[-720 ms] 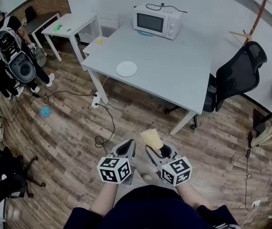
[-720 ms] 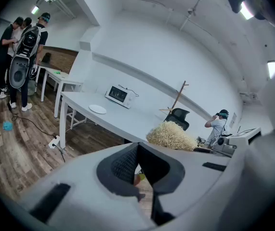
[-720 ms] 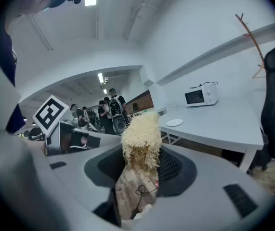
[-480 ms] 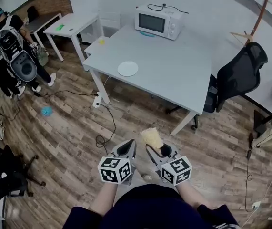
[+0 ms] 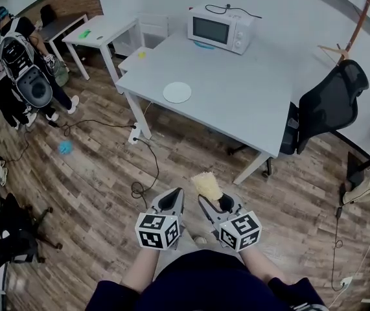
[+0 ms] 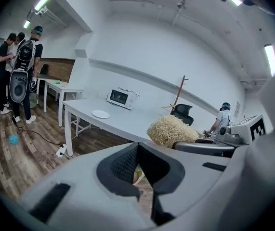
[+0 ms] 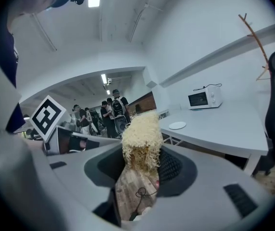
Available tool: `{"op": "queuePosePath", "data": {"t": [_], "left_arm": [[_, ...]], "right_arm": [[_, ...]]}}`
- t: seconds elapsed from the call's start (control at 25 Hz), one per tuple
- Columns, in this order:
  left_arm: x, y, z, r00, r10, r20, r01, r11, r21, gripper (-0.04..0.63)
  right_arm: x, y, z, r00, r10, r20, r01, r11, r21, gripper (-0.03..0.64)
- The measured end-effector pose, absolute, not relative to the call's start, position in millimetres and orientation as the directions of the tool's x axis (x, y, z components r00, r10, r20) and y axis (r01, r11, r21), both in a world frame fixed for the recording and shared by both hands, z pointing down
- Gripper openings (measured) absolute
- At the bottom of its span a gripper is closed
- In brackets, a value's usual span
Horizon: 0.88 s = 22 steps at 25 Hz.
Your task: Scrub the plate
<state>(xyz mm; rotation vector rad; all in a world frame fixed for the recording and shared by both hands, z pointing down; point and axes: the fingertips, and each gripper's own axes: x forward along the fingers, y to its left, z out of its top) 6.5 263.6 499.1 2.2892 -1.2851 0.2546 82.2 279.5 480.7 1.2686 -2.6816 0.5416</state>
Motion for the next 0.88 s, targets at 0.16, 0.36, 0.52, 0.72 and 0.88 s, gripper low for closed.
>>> {"op": "queuePosePath", "data": {"t": [0.16, 0.36, 0.52, 0.72, 0.88], "left_arm": [[-2, 256, 501, 0.513, -0.762, 0.395, -0.853, -0.402, 0.334, 0.018], [-13, 240, 506, 0.502, -0.768, 0.398, -0.858, -0.384, 0.341, 0.018], [-28, 220, 510, 0.498, -0.767, 0.405, -0.86, -0.375, 0.346, 0.018], [-47, 184, 511, 0.503, -0.763, 0.405, -0.856, -0.375, 0.357, 0.018], [-63, 153, 506, 0.52, -0.753, 0.403, -0.846, -0.391, 0.362, 0.018]], "right_arm": [[77, 276, 482, -0.652, -0.708, 0.272, -0.758, 0.596, -0.266, 0.178], [68, 260, 490, -0.659, -0.695, 0.288, -0.752, 0.601, -0.27, 0.178], [54, 237, 490, -0.663, -0.691, 0.286, -0.748, 0.605, -0.272, 0.178], [36, 199, 487, -0.656, -0.699, 0.285, -0.754, 0.6, -0.265, 0.178], [20, 168, 480, -0.644, -0.711, 0.284, -0.765, 0.59, -0.258, 0.178]]}}
